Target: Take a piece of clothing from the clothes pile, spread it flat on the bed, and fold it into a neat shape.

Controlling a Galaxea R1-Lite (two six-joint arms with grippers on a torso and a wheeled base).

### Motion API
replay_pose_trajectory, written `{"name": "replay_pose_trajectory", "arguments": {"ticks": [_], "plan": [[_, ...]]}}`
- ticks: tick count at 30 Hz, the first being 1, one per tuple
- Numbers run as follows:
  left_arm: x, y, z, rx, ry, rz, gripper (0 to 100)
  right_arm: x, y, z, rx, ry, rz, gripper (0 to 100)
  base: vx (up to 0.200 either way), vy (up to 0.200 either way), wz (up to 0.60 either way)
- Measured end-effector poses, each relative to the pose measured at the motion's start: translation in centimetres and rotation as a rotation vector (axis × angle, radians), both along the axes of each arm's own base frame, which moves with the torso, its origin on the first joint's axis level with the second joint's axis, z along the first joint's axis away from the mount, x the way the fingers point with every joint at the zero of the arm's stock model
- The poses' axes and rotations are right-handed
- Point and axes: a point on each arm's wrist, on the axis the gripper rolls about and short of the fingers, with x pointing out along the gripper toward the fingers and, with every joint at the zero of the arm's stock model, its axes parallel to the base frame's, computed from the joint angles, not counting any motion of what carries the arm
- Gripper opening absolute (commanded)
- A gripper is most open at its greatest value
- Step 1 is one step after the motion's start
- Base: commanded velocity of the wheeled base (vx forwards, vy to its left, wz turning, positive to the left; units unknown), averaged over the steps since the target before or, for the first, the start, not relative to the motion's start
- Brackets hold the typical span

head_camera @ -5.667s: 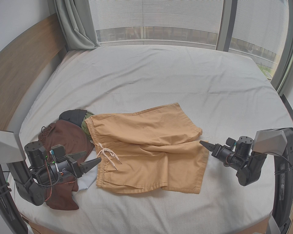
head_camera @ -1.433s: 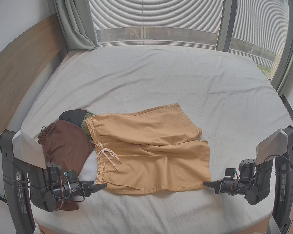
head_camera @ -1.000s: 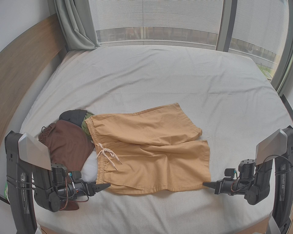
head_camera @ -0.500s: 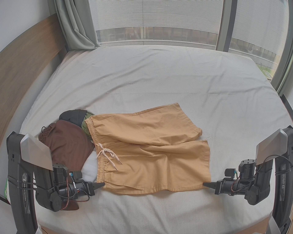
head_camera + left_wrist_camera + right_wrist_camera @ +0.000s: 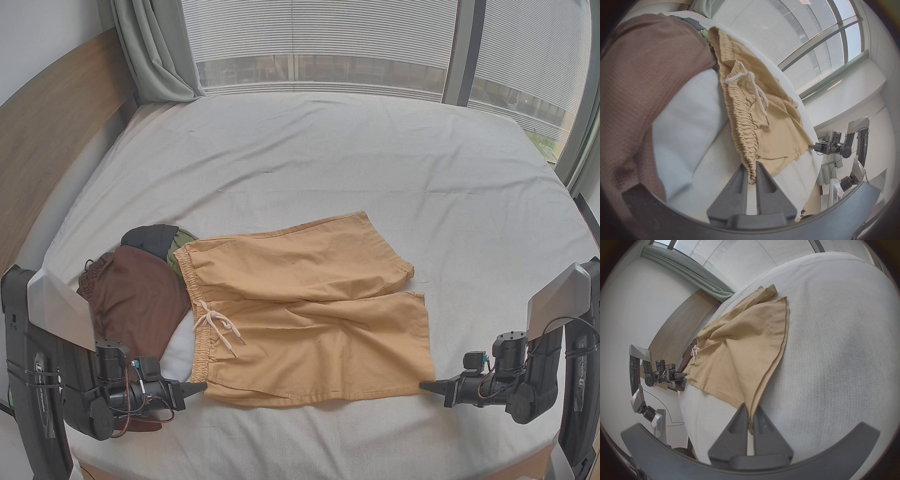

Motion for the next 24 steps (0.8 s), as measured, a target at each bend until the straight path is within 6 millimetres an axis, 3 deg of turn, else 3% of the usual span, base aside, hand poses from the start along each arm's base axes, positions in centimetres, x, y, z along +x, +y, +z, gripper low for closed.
{"name": "replay_pose_trajectory", "arguments": {"ticks": [13, 24], "plan": [[-3.5, 1.1, 0.9, 0.039, 0.011, -0.079, 0, -2.2, -0.3, 0.2, -0.047, 0.028, 0.035, 0, 0.0, 0.0, 0.0], [-3.6, 1.4, 0.0, 0.059, 0.02, -0.097, 0, -2.9, -0.6, 0.3, -0.051, 0.053, 0.03, 0, 0.0, 0.0, 0.0]]}}
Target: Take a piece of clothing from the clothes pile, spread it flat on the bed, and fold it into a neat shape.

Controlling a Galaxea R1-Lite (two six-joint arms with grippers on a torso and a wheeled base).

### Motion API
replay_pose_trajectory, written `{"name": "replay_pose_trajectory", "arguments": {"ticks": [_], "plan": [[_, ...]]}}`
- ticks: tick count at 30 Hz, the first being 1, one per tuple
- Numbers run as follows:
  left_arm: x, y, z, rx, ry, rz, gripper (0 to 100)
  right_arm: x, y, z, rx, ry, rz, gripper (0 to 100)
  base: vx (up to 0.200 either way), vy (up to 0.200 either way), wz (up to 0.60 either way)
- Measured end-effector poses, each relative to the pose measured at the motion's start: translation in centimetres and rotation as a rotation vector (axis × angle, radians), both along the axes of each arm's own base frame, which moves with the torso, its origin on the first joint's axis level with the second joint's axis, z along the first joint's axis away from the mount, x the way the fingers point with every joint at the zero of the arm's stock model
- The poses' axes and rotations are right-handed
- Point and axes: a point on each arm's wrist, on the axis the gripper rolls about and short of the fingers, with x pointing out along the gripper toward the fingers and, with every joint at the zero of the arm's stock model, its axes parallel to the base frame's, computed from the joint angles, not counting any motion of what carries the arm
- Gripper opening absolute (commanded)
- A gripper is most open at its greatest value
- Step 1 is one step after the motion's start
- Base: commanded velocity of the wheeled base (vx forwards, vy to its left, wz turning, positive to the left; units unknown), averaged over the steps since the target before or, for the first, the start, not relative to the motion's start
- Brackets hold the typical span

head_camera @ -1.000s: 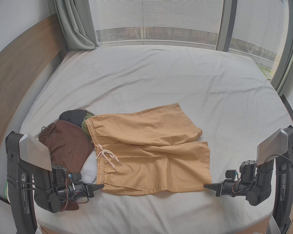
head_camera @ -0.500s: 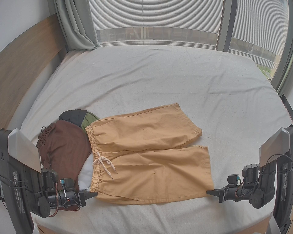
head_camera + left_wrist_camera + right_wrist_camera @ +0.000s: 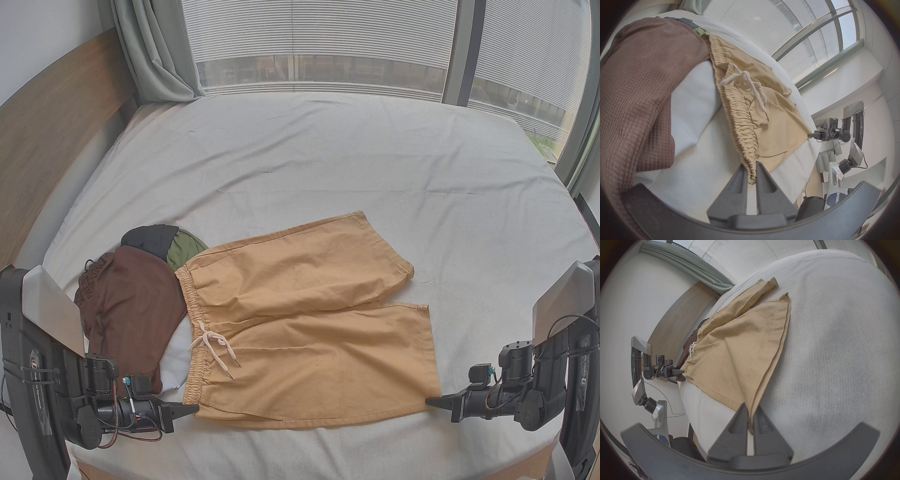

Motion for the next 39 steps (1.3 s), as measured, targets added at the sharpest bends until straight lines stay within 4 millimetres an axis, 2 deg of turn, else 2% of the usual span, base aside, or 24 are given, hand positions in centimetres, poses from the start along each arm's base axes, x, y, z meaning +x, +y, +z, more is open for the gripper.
{"name": "replay_pose_trajectory", "arguments": {"ticks": [3, 4, 5, 6, 26, 27, 39], "plan": [[0.1, 0.1, -0.1, 0.0, 0.0, 0.003, 0, 0.0, 0.0, 0.0, 0.0, 0.001, -0.001, 0, 0.0, 0.0, 0.0], [0.2, 0.1, -0.1, 0.0, -0.001, 0.003, 0, 0.0, 0.0, -0.1, 0.0, 0.002, -0.001, 100, 0.0, 0.0, 0.0], [0.3, 0.1, -0.2, 0.0, -0.003, 0.004, 0, 0.0, 0.0, -0.1, 0.0, 0.002, -0.001, 100, 0.0, 0.0, 0.0], [0.3, 0.1, -0.2, 0.0, -0.006, 0.004, 100, 0.0, 0.0, -0.1, -0.001, 0.001, -0.002, 100, 0.0, 0.0, 0.0], [1.2, 0.0, -0.9, -0.008, -0.01, 0.002, 100, 0.3, 0.0, -0.1, 0.001, -0.007, -0.001, 100, 0.0, 0.0, 0.0], [1.3, 0.0, -1.0, -0.008, -0.01, 0.002, 0, 0.3, 0.1, -0.1, 0.001, -0.007, -0.001, 100, 0.0, 0.0, 0.0], [1.3, 0.1, -1.2, -0.005, -0.009, 0.002, 0, 0.2, 0.3, -0.2, 0.005, -0.002, 0.01, 100, 0.0, 0.0, 0.0]]}}
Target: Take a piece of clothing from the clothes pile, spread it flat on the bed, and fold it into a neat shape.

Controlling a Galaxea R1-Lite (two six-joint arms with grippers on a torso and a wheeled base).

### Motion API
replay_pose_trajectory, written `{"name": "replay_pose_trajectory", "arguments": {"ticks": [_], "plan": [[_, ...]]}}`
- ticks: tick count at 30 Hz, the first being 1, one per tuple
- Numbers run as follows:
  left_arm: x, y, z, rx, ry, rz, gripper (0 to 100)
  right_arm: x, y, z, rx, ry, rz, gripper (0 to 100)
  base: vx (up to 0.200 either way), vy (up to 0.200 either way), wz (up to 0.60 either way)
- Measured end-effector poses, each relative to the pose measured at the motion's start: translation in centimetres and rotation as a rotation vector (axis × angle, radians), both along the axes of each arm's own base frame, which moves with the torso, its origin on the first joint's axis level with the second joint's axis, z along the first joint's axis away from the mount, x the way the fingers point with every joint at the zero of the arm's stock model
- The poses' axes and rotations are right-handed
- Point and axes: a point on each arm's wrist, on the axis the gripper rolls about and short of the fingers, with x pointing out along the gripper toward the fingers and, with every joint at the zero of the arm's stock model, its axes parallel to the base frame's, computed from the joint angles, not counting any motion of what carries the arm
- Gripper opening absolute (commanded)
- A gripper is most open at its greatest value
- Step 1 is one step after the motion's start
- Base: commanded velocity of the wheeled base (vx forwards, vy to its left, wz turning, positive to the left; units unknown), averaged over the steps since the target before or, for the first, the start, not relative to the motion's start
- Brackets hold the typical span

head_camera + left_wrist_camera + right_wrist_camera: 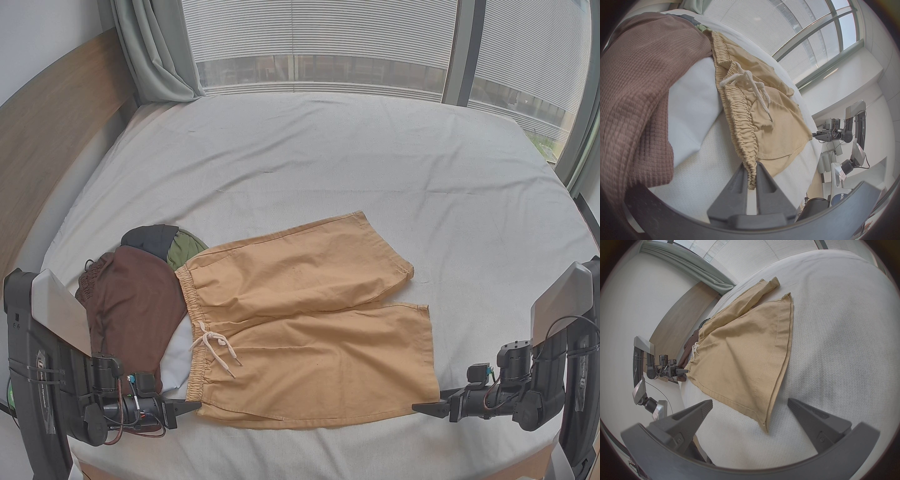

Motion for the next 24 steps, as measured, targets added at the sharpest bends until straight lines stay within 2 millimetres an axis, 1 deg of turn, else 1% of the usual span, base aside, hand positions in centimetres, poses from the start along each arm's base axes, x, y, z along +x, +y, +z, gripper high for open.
{"name": "replay_pose_trajectory", "arguments": {"ticks": [8, 9, 24], "plan": [[0.0, 0.01, 0.0, 0.001, -0.001, -0.001, 0, -0.09, 0.13, -0.06, 0.0, 0.004, 0.007, 100, 0.0, 0.0, 0.0], [-0.01, 0.01, -0.01, 0.001, -0.001, -0.001, 0, -0.08, 0.13, -0.06, -0.002, 0.002, 0.009, 0, 0.0, 0.0, 0.0], [-0.24, 0.03, -0.01, -0.005, 0.007, -0.006, 0, -0.19, -0.1, -0.49, -0.027, -0.002, 0.017, 0, 0.0, 0.0, 0.0]]}}
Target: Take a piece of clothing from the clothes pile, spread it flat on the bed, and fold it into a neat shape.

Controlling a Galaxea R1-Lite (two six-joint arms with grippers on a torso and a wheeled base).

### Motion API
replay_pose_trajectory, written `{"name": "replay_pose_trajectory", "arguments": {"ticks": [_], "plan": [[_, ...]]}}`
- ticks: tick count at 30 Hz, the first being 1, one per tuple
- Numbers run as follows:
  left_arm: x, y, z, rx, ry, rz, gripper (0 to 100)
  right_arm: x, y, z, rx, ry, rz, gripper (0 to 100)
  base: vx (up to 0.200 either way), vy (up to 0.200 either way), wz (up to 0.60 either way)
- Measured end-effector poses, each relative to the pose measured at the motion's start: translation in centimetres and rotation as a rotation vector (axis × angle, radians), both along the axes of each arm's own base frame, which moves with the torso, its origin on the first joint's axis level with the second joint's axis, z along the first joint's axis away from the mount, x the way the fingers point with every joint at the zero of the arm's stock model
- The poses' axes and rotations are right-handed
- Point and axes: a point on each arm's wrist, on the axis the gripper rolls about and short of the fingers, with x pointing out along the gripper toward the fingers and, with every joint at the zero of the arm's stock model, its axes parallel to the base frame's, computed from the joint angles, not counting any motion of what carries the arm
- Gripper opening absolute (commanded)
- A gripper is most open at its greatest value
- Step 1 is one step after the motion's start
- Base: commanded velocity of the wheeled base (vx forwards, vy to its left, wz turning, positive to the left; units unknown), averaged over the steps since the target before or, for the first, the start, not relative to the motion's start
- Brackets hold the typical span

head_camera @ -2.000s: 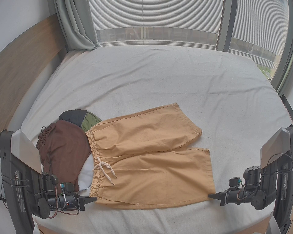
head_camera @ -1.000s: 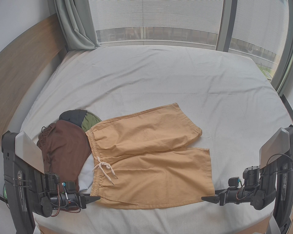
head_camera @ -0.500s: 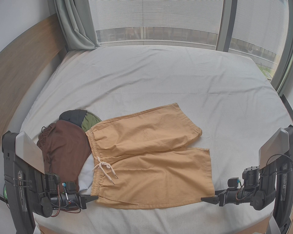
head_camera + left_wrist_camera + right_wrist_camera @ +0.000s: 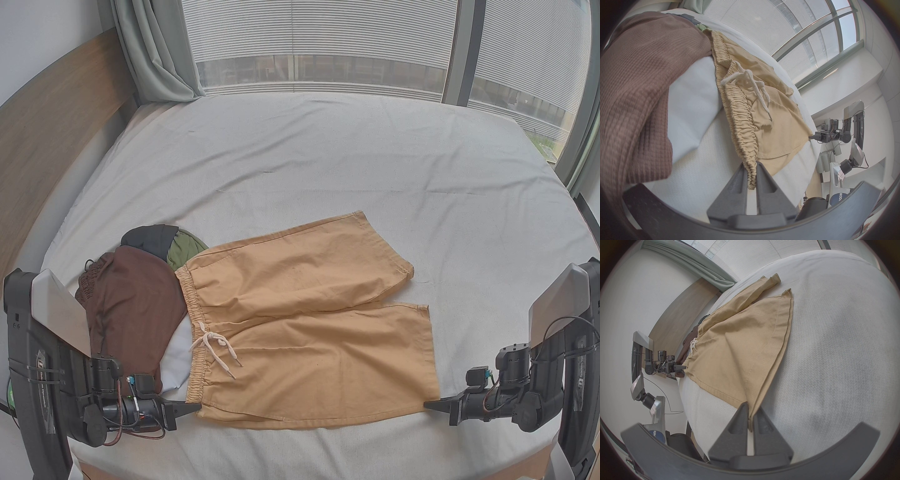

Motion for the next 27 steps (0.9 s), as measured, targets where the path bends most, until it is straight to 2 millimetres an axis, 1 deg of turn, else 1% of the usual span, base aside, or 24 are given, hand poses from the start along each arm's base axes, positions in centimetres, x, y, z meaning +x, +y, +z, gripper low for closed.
{"name": "replay_pose_trajectory", "arguments": {"ticks": [3, 6, 10, 18, 24, 27], "plan": [[-0.4, 0.0, 0.1, -0.01, 0.013, -0.008, 0, -0.1, 0.0, 0.0, -0.002, 0.005, -0.001, 0, 0.0, 0.0, 0.0], [-1.3, 0.1, 0.2, -0.013, 0.042, -0.013, 0, -0.5, -0.1, 0.1, -0.005, 0.013, 0.001, 0, 0.0, 0.0, 0.0], [-2.0, 0.4, 0.3, -0.007, 0.056, -0.011, 0, -1.0, -0.2, 0.2, -0.037, -0.007, 0.035, 0, 0.0, 0.0, 0.0], [-2.2, 1.0, 0.2, 0.01, 0.036, -0.013, 0, -1.9, -0.7, 0.2, -0.078, -0.021, 0.07, 0, 0.0, 0.0, 0.0], [-2.2, 1.4, 0.1, 0.016, 0.012, -0.031, 0, -2.0, -0.7, 0.3, -0.079, -0.021, 0.071, 0, 0.0, 0.0, 0.0], [-2.2, 1.3, 0.2, 0.01, 0.011, -0.03, 0, -1.6, -0.7, 0.3, -0.069, -0.031, 0.066, 0, 0.0, 0.0, 0.0]]}}
